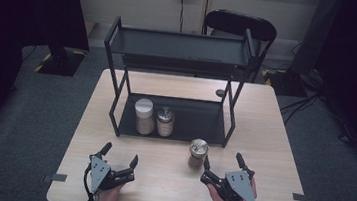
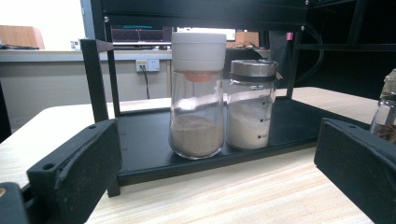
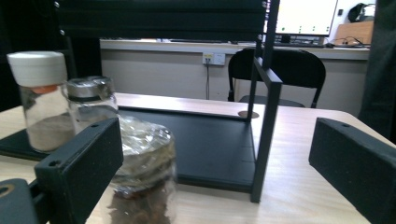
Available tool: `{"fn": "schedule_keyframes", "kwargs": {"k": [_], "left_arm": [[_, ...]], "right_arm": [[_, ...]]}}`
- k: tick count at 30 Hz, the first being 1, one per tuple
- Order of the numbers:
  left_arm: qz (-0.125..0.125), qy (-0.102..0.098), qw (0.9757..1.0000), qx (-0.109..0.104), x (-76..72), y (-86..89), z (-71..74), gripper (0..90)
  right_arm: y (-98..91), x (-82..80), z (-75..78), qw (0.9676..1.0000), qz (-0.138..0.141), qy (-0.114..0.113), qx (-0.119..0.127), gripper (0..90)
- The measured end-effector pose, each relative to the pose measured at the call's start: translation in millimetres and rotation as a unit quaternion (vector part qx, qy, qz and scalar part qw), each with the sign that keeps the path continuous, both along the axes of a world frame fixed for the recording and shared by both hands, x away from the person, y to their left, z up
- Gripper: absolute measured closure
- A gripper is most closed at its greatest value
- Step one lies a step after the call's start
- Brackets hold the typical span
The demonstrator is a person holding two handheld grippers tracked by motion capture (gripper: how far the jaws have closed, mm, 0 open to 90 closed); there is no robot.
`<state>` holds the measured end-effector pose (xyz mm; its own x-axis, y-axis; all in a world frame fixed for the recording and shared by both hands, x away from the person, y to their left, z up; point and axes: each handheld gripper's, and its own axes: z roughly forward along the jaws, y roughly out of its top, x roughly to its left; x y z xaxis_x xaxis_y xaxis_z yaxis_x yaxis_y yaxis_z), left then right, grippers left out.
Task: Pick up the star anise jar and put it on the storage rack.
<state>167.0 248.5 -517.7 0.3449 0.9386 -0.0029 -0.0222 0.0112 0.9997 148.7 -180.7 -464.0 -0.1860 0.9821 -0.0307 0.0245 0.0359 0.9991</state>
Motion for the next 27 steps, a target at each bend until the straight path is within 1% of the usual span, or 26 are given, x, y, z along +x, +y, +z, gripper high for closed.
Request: {"fn": "schedule_keyframes", "kwargs": {"k": [2, 3, 6, 9, 10, 11, 15, 20, 23, 24, 25, 27], "left_arm": [[0.000, 0.000, 1.0000, 0.000, -0.1, -0.1, -0.1, 0.1], [0.000, 0.000, 1.0000, 0.000, -0.1, -0.1, 0.0, 0.1], [0.000, 0.000, 1.0000, 0.000, -0.1, -0.1, 0.0, 0.1], [0.000, 0.000, 1.0000, 0.000, -0.1, -0.1, 0.0, 0.1], [0.000, 0.000, 1.0000, 0.000, -0.1, -0.1, 0.0, 0.1], [0.001, 0.000, 1.0000, 0.000, -0.1, -0.2, 0.0, 0.1], [0.001, 0.000, 1.0000, 0.000, -0.1, -0.2, 0.0, 0.1], [0.001, 0.000, 1.0000, 0.000, -0.1, -0.2, 0.0, 0.1], [0.001, 0.000, 1.0000, 0.000, -0.1, -0.2, 0.0, 0.1], [0.001, 0.000, 1.0000, 0.000, -0.1, -0.2, 0.0, 0.1], [0.001, 0.000, 1.0000, 0.000, -0.1, -0.2, 0.0, 0.1], [0.000, 0.000, 1.0000, 0.000, 0.0, -0.2, 0.1, 0.1]], "right_arm": [[0.0, 0.7, 1.7, 1.0000, 0.005, 0.000, 0.000, 2.6], [1.2, 0.6, 2.1, 1.0000, 0.002, -0.002, 0.000, 2.9], [0.4, 3.7, 5.5, 0.9999, 0.012, 0.001, -0.001, 3.5], [-1.0, 5.6, 7.8, 0.9998, 0.020, 0.005, 0.003, 5.2], [-2.9, 8.0, 11.3, 0.9994, 0.031, 0.014, 0.005, 5.3], [-4.2, 9.5, 12.5, 0.9991, 0.038, 0.017, 0.007, 5.8], [-5.2, 12.2, 13.3, 0.9988, 0.047, 0.015, 0.007, 5.9], [-5.4, 18.9, 19.0, 0.9980, 0.059, 0.022, 0.008, 5.7], [-6.4, 26.2, 21.8, 0.9967, 0.073, 0.033, 0.011, 5.5], [-6.4, 26.2, 21.8, 0.9967, 0.073, 0.033, 0.011, 5.5], [-5.2, 29.4, 23.2, 0.9962, 0.076, 0.041, 0.011, 5.3], [-5.8, 31.2, 22.4, 0.9958, 0.081, 0.042, 0.012, 5.4]]}}
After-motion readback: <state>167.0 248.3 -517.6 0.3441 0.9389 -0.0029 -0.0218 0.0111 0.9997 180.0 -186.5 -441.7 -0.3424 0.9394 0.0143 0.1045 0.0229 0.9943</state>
